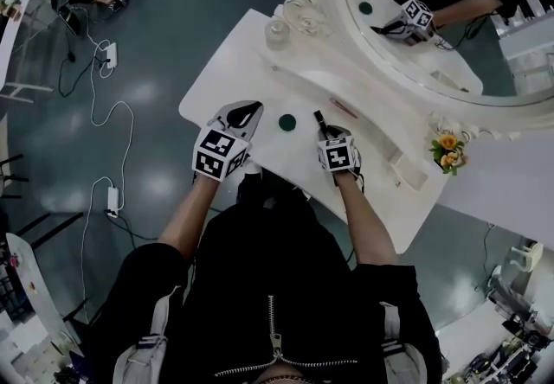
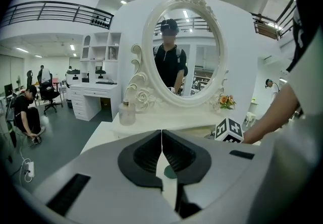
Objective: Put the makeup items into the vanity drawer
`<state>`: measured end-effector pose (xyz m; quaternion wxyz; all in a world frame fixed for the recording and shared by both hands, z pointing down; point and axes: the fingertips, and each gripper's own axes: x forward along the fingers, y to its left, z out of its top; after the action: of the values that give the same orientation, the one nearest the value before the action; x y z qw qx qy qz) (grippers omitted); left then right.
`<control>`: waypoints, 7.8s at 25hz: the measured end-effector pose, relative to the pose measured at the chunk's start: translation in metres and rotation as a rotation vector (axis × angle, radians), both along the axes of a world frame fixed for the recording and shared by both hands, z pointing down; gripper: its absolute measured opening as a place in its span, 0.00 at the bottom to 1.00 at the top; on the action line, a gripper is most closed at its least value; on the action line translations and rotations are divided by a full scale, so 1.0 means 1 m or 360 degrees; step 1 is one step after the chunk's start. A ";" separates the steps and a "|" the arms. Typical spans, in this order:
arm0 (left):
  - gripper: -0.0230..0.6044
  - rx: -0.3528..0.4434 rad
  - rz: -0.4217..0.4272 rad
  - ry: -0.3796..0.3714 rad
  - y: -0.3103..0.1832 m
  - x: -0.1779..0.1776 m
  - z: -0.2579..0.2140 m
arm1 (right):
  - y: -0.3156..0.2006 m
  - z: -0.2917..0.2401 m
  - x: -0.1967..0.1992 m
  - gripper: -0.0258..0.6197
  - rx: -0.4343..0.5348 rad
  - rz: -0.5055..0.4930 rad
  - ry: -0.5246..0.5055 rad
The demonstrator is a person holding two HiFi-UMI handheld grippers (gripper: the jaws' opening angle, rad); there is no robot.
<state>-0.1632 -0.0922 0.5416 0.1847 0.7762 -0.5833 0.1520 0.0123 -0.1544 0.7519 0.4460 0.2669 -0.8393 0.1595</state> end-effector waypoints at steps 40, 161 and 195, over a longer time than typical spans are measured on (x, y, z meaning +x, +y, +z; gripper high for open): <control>0.07 0.0157 0.0748 0.0069 -0.076 0.168 -0.030 | 0.022 -0.127 0.253 0.18 0.0441 0.0697 -0.0003; 0.07 -0.0086 0.0354 0.0067 -0.107 -0.007 0.033 | -0.057 -0.003 0.036 0.10 0.0055 0.0290 -0.0041; 0.07 0.0015 0.0646 0.0099 -0.129 0.120 0.001 | 0.001 -0.113 0.151 0.10 0.0285 0.0502 -0.0406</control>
<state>-0.0433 -0.2216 0.5431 0.1645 0.8830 -0.4097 0.1593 0.1632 -0.1538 0.6388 0.2803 0.4110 -0.8476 0.1844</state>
